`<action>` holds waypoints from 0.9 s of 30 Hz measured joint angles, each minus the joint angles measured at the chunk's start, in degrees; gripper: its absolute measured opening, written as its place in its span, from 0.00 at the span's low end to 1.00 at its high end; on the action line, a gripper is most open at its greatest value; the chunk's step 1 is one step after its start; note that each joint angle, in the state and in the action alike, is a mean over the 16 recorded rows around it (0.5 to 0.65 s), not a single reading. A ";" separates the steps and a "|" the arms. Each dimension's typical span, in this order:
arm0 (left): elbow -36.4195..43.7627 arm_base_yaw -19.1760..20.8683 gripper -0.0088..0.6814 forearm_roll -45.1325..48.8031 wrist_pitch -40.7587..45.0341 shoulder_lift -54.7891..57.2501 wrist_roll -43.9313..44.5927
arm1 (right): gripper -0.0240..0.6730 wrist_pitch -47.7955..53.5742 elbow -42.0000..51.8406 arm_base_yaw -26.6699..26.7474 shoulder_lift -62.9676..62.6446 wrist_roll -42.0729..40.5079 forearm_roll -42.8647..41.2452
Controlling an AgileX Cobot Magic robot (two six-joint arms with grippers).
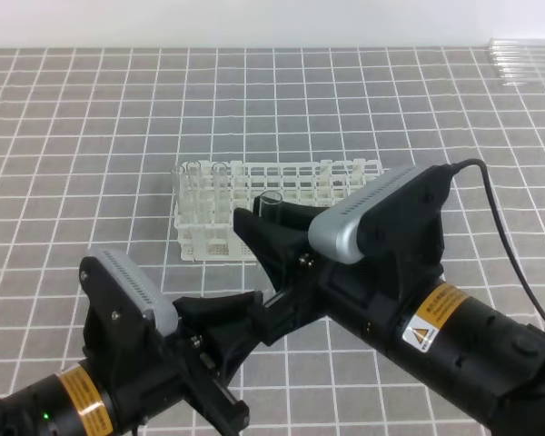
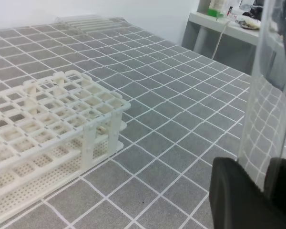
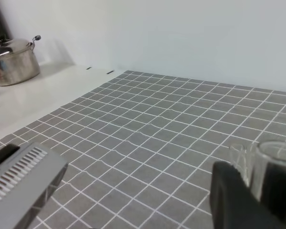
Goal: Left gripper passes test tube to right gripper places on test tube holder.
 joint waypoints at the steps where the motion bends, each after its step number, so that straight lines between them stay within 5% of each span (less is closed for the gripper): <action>1: 0.00 0.01 0.10 -0.01 -0.07 -0.02 0.00 | 0.17 0.05 -0.01 0.00 0.00 0.15 -0.01; 16: -0.02 -0.02 0.55 0.58 0.22 -0.70 -2.71 | 0.17 1.58 -0.01 -0.01 -0.34 0.64 -0.07; 22: -0.03 0.01 0.47 5.14 2.04 -4.97 -6.11 | 0.17 3.20 -0.01 -0.05 -1.70 -0.30 -0.01; 27: -0.03 0.03 0.27 12.32 8.42 -12.81 -11.33 | 0.17 5.22 -0.01 -0.08 -3.15 -1.18 0.04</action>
